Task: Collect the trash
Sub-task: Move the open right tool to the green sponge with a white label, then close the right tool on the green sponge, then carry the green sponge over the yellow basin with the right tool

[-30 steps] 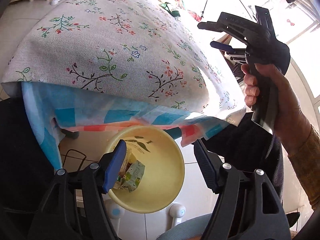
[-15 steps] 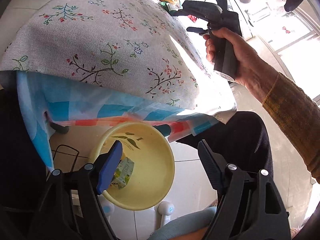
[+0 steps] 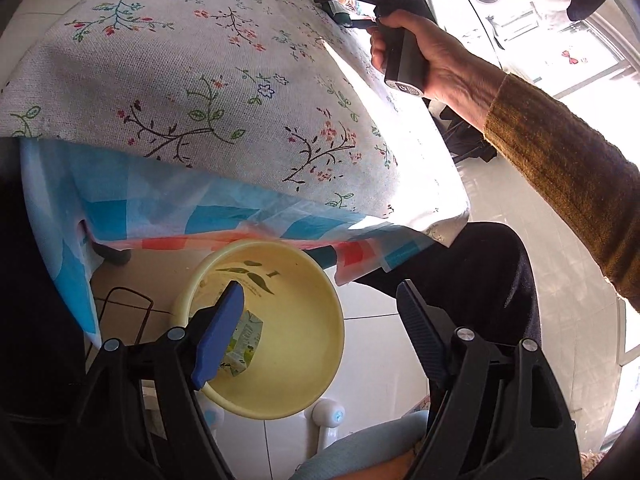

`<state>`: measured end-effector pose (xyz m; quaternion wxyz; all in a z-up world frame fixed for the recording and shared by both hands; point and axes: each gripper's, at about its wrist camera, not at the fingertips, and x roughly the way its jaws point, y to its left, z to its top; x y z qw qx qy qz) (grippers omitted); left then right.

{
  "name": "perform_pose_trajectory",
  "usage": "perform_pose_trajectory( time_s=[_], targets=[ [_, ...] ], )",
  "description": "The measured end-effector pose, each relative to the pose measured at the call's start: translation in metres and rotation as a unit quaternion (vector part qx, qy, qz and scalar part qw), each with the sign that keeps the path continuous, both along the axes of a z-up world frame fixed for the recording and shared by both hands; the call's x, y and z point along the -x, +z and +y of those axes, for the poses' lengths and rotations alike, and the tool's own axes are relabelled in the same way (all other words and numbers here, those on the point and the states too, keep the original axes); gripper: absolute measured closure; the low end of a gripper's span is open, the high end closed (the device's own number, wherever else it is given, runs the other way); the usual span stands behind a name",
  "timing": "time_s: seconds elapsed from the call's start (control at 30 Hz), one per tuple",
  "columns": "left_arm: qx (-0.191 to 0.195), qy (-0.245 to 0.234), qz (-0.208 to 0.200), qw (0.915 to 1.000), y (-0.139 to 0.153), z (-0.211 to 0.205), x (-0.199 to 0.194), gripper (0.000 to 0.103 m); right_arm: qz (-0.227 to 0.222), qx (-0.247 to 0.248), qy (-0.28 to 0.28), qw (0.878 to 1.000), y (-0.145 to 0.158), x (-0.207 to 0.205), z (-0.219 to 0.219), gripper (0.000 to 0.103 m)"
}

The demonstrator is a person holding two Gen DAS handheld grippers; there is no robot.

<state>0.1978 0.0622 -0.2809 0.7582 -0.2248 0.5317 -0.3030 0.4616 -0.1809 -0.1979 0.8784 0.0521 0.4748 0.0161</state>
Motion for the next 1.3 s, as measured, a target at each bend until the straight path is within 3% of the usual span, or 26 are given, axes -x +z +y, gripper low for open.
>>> perform_pose_trajectory(
  time_s=[0.13,0.23,0.3,0.5,0.9,1.17,1.3],
  targets=[
    [-0.001,0.000,0.002,1.0000,-0.001,-0.001,-0.001,0.027,0.008,0.023,0.017,1.000,-0.001,-0.013,0.010,0.037],
    [0.000,0.002,0.004,1.0000,-0.003,-0.001,-0.002,0.027,0.018,0.044,0.037,0.998,0.000,-0.021,0.015,0.047],
    [0.000,0.002,0.004,1.0000,-0.003,-0.001,-0.001,0.027,0.021,0.042,0.043,0.998,0.002,-0.021,0.013,0.056],
    [0.000,0.006,0.001,1.0000,-0.003,0.000,-0.001,0.027,0.016,0.006,0.051,0.999,0.011,0.008,0.007,0.060],
    [0.013,0.052,-0.030,0.9981,0.008,0.013,0.001,0.028,-0.003,-0.069,0.117,0.991,0.051,0.173,0.008,0.060],
    [0.020,0.101,-0.063,0.9927,0.020,0.028,0.009,0.028,0.015,-0.085,0.148,0.985,0.037,0.283,0.021,0.059],
    [0.011,0.114,-0.072,0.9908,0.024,0.031,0.013,0.028,0.029,-0.088,0.157,0.983,0.016,0.316,0.026,0.059]
  ],
)
